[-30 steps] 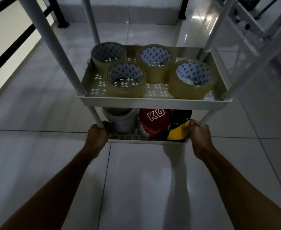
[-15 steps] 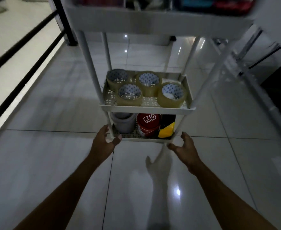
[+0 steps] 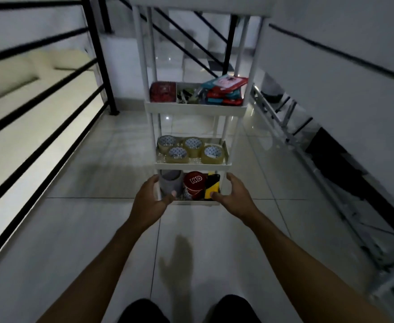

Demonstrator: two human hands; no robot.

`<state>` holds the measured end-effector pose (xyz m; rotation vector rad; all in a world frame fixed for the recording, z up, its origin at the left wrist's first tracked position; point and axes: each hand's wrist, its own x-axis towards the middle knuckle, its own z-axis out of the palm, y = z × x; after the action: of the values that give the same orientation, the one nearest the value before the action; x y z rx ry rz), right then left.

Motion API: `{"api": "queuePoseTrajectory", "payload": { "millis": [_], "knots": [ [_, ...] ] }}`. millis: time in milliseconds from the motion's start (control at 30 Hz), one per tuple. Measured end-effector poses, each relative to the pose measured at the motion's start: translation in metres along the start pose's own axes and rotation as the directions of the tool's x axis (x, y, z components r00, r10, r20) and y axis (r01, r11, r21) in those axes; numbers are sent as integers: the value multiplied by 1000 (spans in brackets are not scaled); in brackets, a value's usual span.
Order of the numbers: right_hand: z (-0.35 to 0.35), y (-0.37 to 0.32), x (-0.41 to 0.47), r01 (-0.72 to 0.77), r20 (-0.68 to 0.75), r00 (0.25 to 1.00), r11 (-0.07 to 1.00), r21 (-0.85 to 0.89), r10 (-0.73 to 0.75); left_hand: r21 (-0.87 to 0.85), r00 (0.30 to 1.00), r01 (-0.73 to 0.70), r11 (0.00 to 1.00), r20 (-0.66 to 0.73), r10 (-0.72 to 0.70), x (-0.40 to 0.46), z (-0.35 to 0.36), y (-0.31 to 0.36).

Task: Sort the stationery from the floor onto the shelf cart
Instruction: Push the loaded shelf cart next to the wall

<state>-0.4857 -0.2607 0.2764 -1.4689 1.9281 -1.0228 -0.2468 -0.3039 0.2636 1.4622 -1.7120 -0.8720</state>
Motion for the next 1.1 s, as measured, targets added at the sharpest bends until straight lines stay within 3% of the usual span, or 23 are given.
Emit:
{"api": "queuePoseTrajectory", "payload": {
  "millis": [200, 333, 633, 1100],
  "knots": [
    [-37, -43, -49, 137, -49, 989, 990, -26, -138, 11, 984, -169, 986, -54, 169, -43, -54, 46],
    [-57, -63, -55, 210, -84, 973, 977, -43, -213, 39, 978, -185, 982, -87, 188, -45, -76, 73],
    [-116, -139, -41, 167, -44, 984, 982, -90, -172, 89, 989, -134, 987, -48, 139, -16, -114, 182],
    [-283, -365, -3, 65, 68, 996, 977, -204, -52, 77, 998, -30, 997, 57, 26, 30, -254, 429]
  ]
}}
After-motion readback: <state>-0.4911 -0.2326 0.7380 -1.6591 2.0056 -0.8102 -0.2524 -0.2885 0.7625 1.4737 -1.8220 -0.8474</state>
